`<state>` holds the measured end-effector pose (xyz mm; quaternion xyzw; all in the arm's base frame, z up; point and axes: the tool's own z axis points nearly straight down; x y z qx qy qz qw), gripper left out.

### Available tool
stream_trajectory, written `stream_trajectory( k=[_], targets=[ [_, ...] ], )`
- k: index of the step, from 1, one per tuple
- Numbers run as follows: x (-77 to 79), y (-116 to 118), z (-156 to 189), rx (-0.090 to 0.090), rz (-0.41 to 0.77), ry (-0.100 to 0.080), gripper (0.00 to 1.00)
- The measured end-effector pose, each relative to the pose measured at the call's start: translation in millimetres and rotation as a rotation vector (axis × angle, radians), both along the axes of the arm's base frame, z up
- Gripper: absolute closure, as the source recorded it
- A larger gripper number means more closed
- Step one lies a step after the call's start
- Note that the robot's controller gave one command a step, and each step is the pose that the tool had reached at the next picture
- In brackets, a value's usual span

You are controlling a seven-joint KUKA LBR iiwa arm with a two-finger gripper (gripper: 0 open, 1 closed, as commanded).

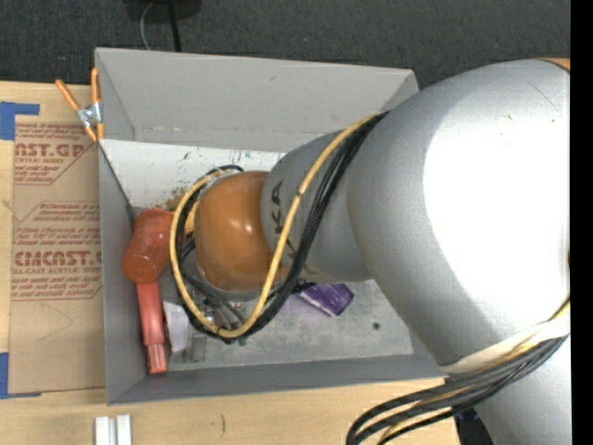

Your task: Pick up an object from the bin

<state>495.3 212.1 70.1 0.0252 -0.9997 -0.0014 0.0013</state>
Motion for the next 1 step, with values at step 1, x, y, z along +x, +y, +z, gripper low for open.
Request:
stream_trajectory(
  k=[1],
  targets=[
    [10.4, -0.3, -0.4, 0.003, 0.02, -0.006, 0.0]
  ],
)
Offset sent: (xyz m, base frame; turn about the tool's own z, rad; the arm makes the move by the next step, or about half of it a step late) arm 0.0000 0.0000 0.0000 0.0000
